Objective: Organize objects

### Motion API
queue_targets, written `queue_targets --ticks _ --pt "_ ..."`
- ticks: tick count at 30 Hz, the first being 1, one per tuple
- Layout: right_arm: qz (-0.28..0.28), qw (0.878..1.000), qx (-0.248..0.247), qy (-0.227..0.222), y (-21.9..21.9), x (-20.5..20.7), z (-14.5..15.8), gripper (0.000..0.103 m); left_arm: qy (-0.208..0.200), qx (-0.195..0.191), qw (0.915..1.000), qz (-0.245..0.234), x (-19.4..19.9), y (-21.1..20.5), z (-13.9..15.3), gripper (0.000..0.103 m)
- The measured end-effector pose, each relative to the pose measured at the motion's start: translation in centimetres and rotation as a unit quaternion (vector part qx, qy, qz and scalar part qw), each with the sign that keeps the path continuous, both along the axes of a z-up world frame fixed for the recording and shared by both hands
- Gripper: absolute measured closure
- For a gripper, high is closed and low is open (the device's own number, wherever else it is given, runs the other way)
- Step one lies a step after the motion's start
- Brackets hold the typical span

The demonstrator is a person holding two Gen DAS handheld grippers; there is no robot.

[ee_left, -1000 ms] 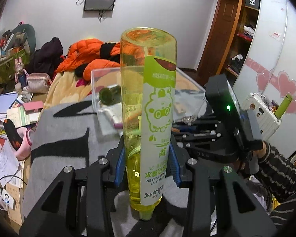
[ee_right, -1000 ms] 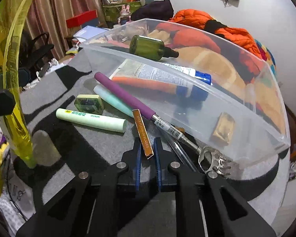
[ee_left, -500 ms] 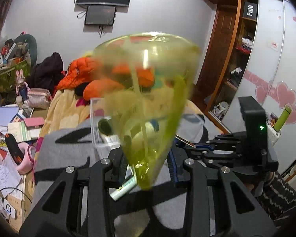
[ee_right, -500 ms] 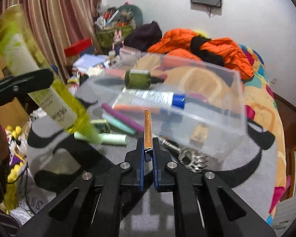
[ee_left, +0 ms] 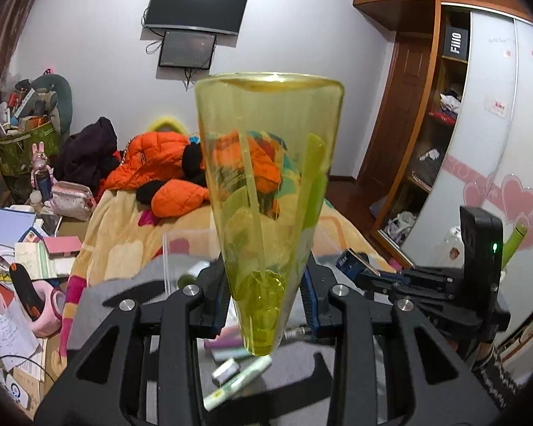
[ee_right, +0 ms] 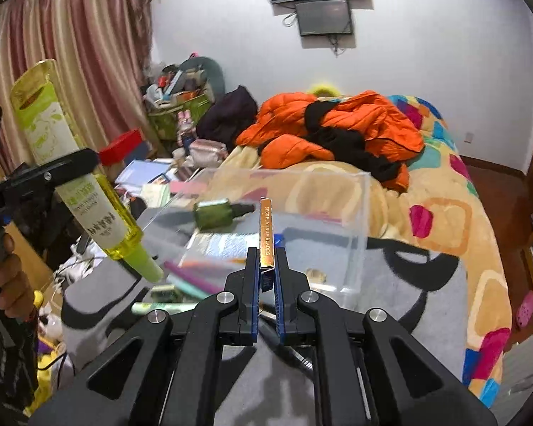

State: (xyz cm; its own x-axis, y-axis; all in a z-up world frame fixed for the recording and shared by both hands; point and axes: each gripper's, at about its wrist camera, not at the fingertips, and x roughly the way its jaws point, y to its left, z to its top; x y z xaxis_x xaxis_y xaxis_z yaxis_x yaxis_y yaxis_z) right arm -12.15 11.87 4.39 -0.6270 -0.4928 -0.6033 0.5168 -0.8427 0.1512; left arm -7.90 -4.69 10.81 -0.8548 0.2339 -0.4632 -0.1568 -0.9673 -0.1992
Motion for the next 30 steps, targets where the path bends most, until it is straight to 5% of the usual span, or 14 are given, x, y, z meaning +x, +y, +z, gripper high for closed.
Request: queue_targets --ticks 14,30 --pt "-0.031 0.999 0.013 -0.013 -0.5 -4.1 -1.1 0.097 -0.011 -0.004 0.9997 0.022 -5.9 0.6 -0.6 0.069" --pt "-0.058 0.996 0.053 -0.044 -1.6 -7.6 -4.0 0.097 -0.089 0.044 0.9949 -0.021 -11.2 3.3 -5.2 0.069"
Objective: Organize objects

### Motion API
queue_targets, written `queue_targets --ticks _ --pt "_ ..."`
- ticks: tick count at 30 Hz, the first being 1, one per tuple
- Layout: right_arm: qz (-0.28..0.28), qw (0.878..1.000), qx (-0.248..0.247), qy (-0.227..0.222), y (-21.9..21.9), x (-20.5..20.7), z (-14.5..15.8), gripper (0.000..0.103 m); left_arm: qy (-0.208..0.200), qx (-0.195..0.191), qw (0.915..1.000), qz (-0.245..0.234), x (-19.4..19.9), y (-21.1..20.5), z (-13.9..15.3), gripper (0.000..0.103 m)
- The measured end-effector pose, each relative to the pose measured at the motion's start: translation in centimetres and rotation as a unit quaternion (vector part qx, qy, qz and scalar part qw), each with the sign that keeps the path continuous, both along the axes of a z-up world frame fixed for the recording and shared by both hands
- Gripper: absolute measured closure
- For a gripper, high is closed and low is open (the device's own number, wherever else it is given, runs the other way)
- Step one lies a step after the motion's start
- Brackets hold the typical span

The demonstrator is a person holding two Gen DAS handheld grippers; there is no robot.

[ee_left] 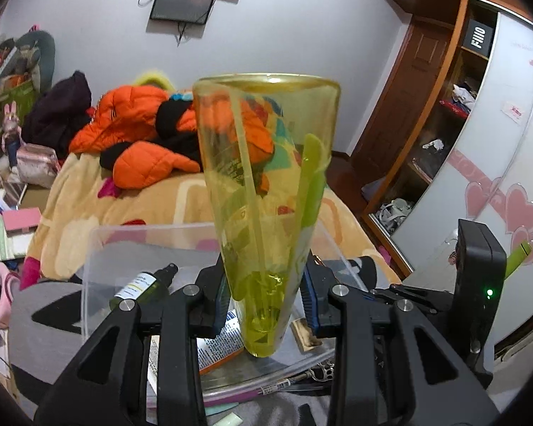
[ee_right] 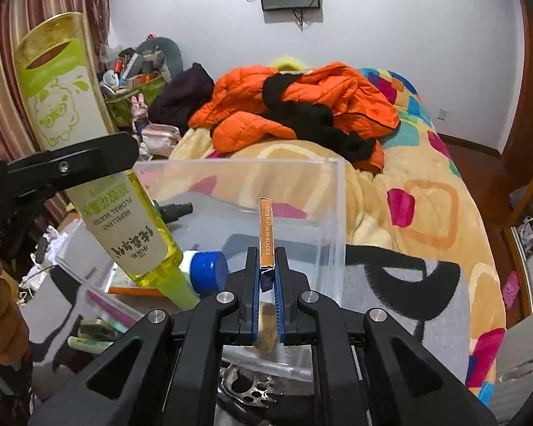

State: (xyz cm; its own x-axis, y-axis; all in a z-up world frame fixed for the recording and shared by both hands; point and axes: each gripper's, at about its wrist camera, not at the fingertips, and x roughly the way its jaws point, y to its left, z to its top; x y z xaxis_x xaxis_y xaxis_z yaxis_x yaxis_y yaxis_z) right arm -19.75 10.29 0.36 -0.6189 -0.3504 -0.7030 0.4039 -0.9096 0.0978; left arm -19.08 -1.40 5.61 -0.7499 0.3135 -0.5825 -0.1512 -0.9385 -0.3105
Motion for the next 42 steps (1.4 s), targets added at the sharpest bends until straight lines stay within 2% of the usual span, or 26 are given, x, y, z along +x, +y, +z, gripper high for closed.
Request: queue_targets --ticks 4,10,15,18,20,25,29,33,38,42 --pt "0.004 1.0 0.01 -0.007 -0.6 0.0 -0.6 0.096 -0.021 0.003 0.9997 0.012 -0.8 -0.6 -1.2 0.069" --pt "0.0 1.0 0.027 -0.001 -1.1 0.0 -0.7 0.094 -0.029 0.007 0.9993 0.024 -1.2 -1.9 -1.7 0.069" --pt "0.002 1.0 0.025 -0.007 -1.1 -0.1 -0.7 0.093 -0.028 -0.024 0.9986 0.038 -0.9 -1.9 -1.9 0.065" --pt "0.003 1.0 0.029 -0.007 -1.1 0.0 -0.6 0.085 -0.034 -0.033 0.9979 0.044 -0.7 -2.2 -2.3 0.062" --pt "0.007 1.0 0.023 -0.006 -1.1 0.3 -0.5 0.074 -0.041 -0.037 0.9974 0.047 -0.6 -2.5 -2.6 0.059" --pt "0.008 1.0 0.021 -0.001 -1.1 0.9 -0.2 0.068 -0.057 -0.04 0.9964 0.048 -0.1 -3.2 -3.5 0.053" --pt "0.006 1.0 0.02 -0.001 -0.7 1.3 -0.1 0.067 -0.074 -0.041 0.9958 0.035 0.4 -3.5 -4.1 0.046" --pt "0.007 1.0 0.02 0.002 -0.5 1.9 0.3 0.064 -0.091 -0.06 0.9938 0.018 0.8 -3.2 -4.6 0.038" --pt "0.013 1.0 0.024 0.014 0.0 3.2 0.8 0.058 -0.113 -0.077 0.9907 -0.006 1.1 -3.0 -4.9 0.036" --pt "0.021 0.999 0.031 0.022 0.3 4.2 1.1 0.057 -0.118 -0.094 0.9884 -0.013 1.9 -3.3 -4.7 0.036"
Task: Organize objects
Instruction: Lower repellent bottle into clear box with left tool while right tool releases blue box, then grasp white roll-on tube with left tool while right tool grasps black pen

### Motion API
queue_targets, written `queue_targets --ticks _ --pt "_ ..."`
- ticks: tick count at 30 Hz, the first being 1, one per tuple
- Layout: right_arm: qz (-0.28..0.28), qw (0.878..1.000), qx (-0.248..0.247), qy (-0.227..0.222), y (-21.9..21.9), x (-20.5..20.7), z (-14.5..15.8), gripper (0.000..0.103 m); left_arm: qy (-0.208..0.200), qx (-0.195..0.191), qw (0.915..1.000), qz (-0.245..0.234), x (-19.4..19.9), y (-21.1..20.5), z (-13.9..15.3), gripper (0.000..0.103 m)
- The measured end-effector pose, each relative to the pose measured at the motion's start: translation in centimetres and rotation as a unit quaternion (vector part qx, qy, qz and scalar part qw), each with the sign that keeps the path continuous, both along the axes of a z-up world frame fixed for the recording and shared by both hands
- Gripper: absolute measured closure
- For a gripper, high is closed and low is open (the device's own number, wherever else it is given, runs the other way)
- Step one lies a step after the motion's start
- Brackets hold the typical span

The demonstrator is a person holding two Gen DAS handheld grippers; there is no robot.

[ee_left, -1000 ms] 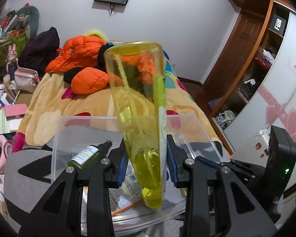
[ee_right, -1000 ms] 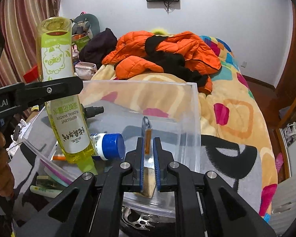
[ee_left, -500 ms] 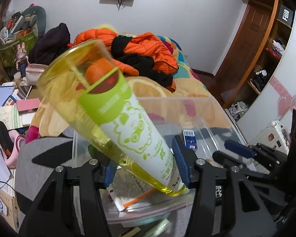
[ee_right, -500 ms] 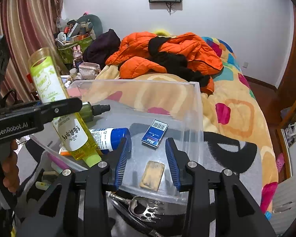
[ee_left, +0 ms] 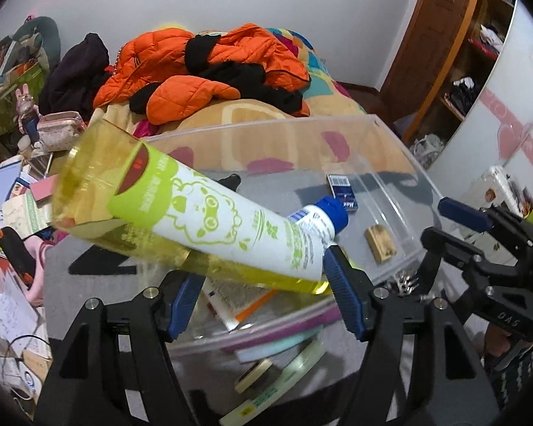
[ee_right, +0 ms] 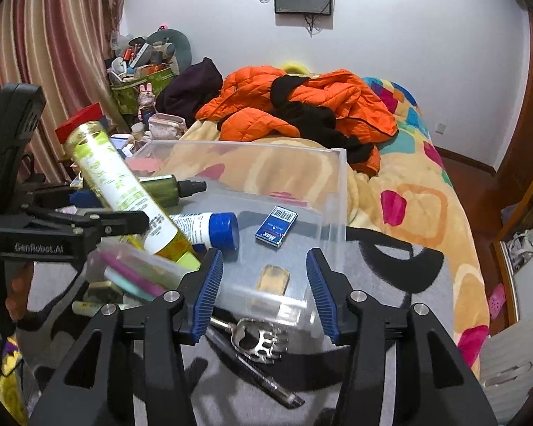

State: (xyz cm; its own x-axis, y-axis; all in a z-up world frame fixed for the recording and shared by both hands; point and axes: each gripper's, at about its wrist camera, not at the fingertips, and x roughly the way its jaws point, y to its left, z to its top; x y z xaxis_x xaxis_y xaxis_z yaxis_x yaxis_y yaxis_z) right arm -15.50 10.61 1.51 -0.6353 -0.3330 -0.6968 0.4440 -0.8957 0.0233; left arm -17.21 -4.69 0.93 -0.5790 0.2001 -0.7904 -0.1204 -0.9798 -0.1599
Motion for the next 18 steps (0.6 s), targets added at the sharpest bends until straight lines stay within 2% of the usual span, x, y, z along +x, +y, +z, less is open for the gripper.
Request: queue_targets --ticks 4,13,18 --pt "0.007 1.0 0.001 0.006 0.6 1.1 0.1 0.05 0.002 -0.009 1.0 -0.001 1.3 -0.8 0.3 0.035" --pt "0.013 1.0 0.014 0.017 2.1 3.7 0.2 0.049 0.035 -0.036 0.9987 -0.008 4.9 -1.3 1.6 0.035" --pt "0.017 1.0 0.023 -0.004 2.9 4.5 -1.3 0.049 0.049 -0.044 0.9976 -0.021 7.0 -0.4 1.1 0.035"
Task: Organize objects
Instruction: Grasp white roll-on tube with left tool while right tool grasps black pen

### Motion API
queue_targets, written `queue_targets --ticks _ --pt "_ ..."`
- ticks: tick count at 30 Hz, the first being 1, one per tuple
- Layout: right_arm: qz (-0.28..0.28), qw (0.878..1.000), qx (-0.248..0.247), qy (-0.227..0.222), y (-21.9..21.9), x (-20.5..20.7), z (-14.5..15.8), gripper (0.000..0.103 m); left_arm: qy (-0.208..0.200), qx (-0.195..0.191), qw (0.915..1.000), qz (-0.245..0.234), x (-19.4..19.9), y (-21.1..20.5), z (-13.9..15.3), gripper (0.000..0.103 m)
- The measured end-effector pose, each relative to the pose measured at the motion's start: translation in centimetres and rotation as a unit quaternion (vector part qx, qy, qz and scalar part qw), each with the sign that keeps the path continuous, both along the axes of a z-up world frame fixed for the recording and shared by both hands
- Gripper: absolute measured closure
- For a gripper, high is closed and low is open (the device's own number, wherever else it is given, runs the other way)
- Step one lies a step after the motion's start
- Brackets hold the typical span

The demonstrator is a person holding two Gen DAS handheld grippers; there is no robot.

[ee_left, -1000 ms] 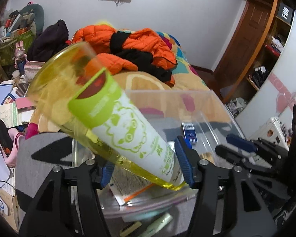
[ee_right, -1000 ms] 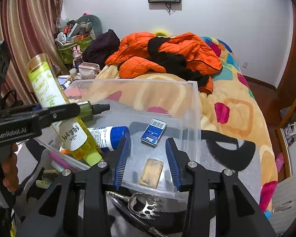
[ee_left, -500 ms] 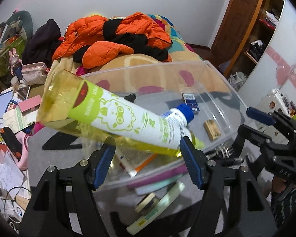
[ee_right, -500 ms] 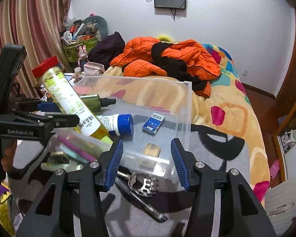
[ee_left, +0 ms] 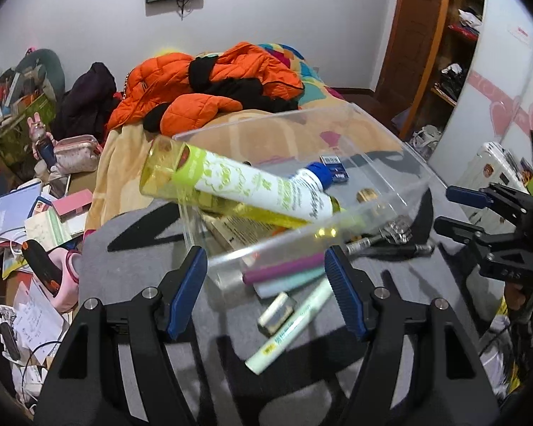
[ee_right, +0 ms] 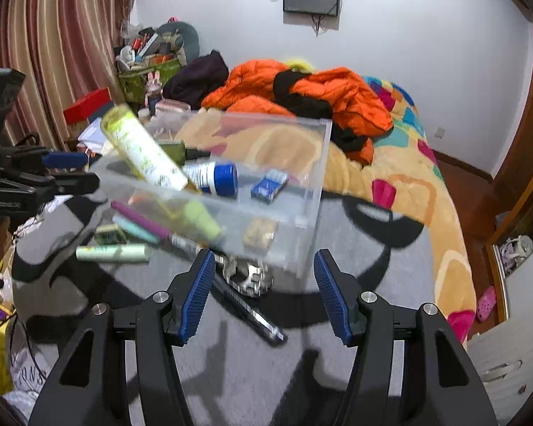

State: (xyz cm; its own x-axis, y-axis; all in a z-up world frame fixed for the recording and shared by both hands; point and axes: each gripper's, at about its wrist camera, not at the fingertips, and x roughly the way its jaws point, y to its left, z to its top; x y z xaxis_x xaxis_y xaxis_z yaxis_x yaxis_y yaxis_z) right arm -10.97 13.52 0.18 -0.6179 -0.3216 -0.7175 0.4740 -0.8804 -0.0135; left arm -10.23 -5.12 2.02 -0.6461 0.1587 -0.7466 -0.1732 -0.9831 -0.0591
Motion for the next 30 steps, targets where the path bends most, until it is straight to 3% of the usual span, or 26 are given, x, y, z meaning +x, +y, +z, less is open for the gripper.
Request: queue_targets --ticks 10,12,14,16,19,21,23,27,30 --pt "0.002 0.997 -0.002 -0.08 0.6 -0.6 -4.9 0.049 -0.057 0.002 0.9983 -0.009 1.3 0.0 -5.2 0.035" --pt "0.008 0.997 -0.006 -0.081 0.3 -0.6 -5.2 0.056 -0.069 0.01 0.9975 -0.014 1.6 0.0 -6.0 0.035" --pt "0.017 0.997 -0.004 -0.081 -0.3 -0.6 -5.3 0.07 -0.072 0.017 0.9971 -0.02 1.7 -0.1 -6.5 0.035" --pt "0.025 0.997 0.001 -0.078 -0.8 -0.5 -5.4 0.074 -0.073 0.017 0.997 -0.018 1.7 -0.1 -7.1 0.035" --pt "0.042 0.997 0.004 -0.071 -1.1 0.3 -5.2 0.085 -0.062 0.009 0.9979 -0.019 2.1 0.3 -7.4 0.048" --pt "0.051 0.996 0.005 -0.069 -1.0 1.1 -5.0 0.088 -0.054 0.004 0.9981 -0.028 2.9 0.6 -7.4 0.067" --pt "0.059 0.995 0.002 -0.075 -0.8 2.0 -5.1 0.091 -0.053 0.007 0.998 -0.034 3.7 0.6 -7.3 0.077" --pt "0.058 0.994 -0.003 -0.088 0.6 3.9 -5.0 0.093 -0.06 0.007 0.9976 -0.035 5.5 0.6 -7.3 0.086" --pt "0.059 0.993 -0.008 -0.1 1.7 5.0 -5.2 0.093 -0.068 0.007 0.9966 -0.045 7.0 0.7 -7.3 0.087"
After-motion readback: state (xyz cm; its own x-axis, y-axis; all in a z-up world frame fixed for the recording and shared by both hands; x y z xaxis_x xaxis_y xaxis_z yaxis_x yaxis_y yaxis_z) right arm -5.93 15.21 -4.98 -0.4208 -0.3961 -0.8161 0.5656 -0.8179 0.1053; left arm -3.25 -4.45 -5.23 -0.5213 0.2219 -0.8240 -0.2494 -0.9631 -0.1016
